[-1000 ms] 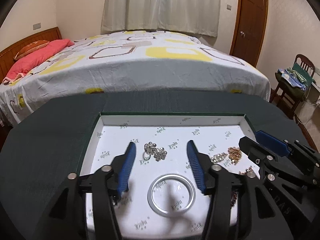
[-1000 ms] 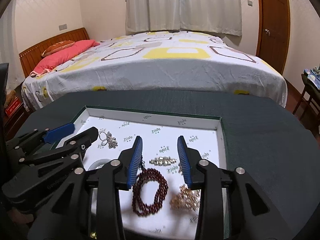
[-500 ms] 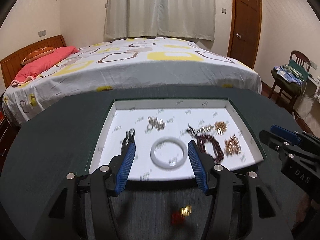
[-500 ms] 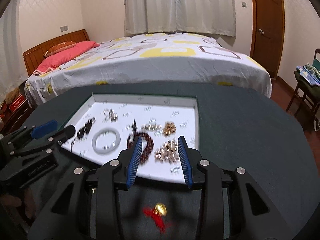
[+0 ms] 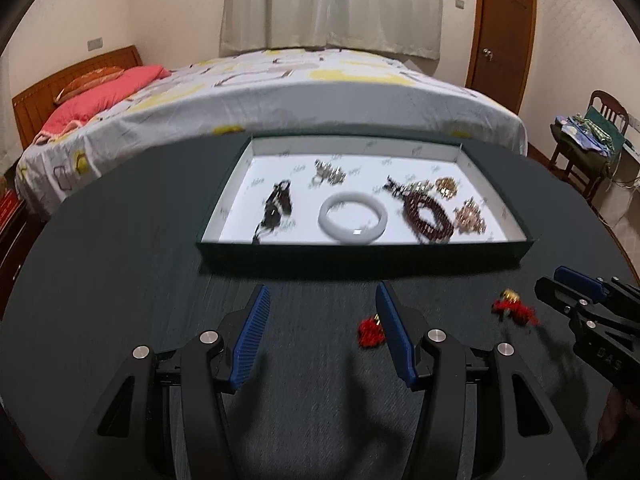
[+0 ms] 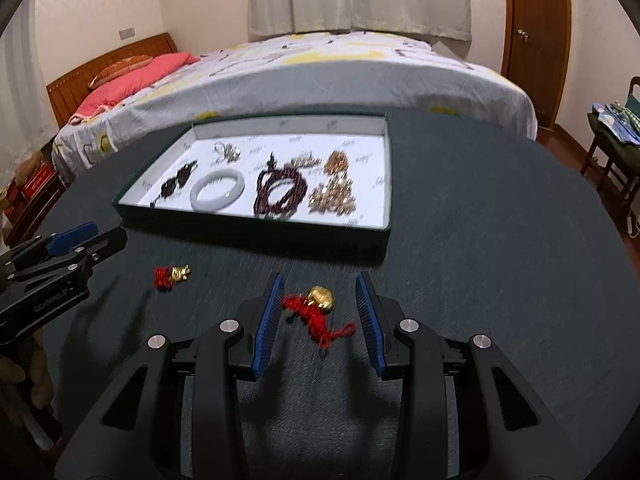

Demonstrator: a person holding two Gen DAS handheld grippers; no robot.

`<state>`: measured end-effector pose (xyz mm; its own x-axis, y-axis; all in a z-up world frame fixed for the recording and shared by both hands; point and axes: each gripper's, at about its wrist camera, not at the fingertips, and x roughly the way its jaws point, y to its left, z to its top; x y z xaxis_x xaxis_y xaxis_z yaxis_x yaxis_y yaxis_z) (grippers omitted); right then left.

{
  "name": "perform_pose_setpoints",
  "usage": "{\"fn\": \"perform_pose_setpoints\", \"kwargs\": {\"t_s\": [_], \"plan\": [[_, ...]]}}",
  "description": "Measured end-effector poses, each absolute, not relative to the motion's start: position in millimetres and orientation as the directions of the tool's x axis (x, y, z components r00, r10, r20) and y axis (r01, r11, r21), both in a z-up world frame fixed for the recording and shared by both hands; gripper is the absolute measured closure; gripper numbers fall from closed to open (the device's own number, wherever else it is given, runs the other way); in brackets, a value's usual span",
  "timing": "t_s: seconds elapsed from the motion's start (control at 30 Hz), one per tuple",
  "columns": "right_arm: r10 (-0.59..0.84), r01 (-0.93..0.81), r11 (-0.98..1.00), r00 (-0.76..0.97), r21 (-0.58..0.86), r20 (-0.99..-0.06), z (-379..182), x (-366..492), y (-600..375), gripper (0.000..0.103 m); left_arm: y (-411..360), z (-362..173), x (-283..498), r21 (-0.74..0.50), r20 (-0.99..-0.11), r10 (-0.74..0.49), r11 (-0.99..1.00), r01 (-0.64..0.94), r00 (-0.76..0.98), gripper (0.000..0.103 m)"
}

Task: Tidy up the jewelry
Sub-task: 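Grasp red tassel charm with right tool while left tool grasps red knot charm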

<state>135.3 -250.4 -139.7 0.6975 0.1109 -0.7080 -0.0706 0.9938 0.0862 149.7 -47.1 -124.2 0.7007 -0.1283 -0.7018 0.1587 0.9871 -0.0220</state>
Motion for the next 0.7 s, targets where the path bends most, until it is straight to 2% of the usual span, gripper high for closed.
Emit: {"fn": "perform_pose_setpoints", "kwargs": {"t_s": [0.57,0.7], "plan": [[0.087,-0.064,0.996,0.634,0.060,-0.769,-173.5,148.9,-235.2,0.067,-45.6,-139.7,145.6,-0.032,-0.731,-0.130,0.987,0.157,0.670,0.049],[0.091,-0.071,0.996,0.633,0.060,-0.769,-174.4,149.2,-236.7,0.082,-49.3,-142.0,146.6,-0.035,-0.736,-0.138,0.986,0.166,0.663,0.049]]}}
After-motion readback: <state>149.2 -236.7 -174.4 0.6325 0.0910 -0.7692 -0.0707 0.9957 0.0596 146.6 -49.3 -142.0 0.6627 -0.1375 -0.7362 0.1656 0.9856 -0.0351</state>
